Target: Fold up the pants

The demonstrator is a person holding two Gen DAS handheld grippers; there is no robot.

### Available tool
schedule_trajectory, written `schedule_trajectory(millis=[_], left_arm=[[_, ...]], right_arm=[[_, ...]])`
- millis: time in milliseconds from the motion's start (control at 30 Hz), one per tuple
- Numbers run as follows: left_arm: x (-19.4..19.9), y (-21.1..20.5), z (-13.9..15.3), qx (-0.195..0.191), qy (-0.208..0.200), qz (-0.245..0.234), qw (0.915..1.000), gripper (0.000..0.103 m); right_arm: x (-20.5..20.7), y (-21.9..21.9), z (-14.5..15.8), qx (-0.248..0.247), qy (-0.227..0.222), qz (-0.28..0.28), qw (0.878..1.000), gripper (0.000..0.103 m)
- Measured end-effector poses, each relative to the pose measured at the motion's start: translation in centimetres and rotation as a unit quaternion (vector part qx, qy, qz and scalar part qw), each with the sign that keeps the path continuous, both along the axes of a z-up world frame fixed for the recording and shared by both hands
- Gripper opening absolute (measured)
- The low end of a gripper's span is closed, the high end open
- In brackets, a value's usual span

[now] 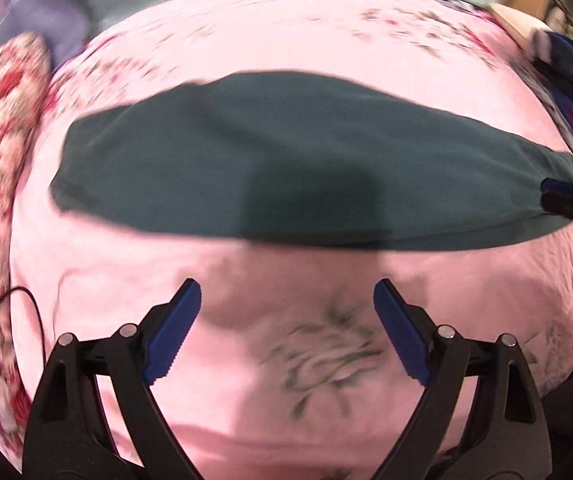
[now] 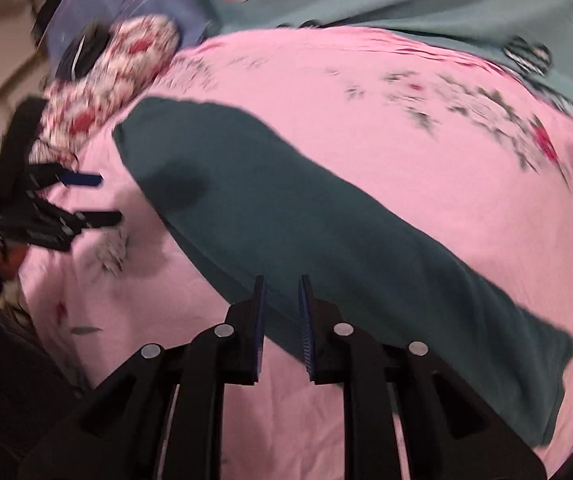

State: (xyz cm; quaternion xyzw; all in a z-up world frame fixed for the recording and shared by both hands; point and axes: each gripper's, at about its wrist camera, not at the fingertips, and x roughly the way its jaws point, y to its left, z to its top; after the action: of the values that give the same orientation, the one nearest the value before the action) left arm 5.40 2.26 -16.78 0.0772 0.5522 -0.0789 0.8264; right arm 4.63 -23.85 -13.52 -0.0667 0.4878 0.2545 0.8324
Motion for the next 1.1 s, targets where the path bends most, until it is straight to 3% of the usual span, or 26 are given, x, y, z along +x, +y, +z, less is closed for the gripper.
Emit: schedule_trajectory(millis=[233, 333, 400, 600, 733, 833, 933, 1000, 1033, 1100], left_arm=[[-1.6, 3.5, -0.7, -0.009, 0.010, 0.047, 0.9988, 0.090], [-1.8, 3.7, -1.1, -0.010, 0.014, 0.051, 0.9985, 0.090], [-1.8, 3.5, -0.9, -0.009, 0.009, 0.045, 0.9989, 0.090], [-1.3, 3.2, -0.2, -0.010, -0.002, 0.041, 0.9991, 0.090], [-0.7, 2.8, -0.7, -0.015, 0.005, 0.042, 0.9990, 0.090], [-0.1, 1.8, -0.6, -0.014, 0.006, 0.029, 0.9995, 0.090], [0.2, 0.6, 0.0, -0.013, -0.006, 0.010, 0.9998, 0.090], [0.5, -0.6, 0.1, -0.017, -0.009, -0.002, 0.9998, 0.090], [0.7, -1.1, 0.0, -0.018, -0.008, -0.008, 0.9998, 0.090], [1.0, -2.8, -0.1, -0.019, -0.007, -0.026, 0.9995, 0.090]], right_arm=[[0.7, 1.0, -1.2, -0.033, 0.045, 0.080, 0.995, 0.017], [1.6, 0.8, -2.3, -0.053, 0.056, 0.080, 0.994, 0.015], [1.9, 0.7, -2.5, -0.058, 0.059, 0.080, 0.993, 0.002], [-0.7, 0.4, 0.9, -0.042, 0.018, 0.090, 0.995, 0.001], [-1.6, 0.7, -1.1, -0.054, 0.028, 0.073, 0.995, 0.001], [-1.9, 0.4, -2.5, -0.050, 0.053, 0.039, 0.997, 0.007], [-3.3, -2.7, -0.7, 0.024, 0.057, -0.031, 0.998, 0.012], [-4.5, -6.2, 0.0, 0.060, 0.053, -0.112, 0.991, 0.021], [-5.4, -9.3, 0.1, 0.092, 0.056, -0.180, 0.978, 0.021], [-7.5, -14.9, -0.1, 0.144, 0.061, -0.309, 0.938, 0.021]])
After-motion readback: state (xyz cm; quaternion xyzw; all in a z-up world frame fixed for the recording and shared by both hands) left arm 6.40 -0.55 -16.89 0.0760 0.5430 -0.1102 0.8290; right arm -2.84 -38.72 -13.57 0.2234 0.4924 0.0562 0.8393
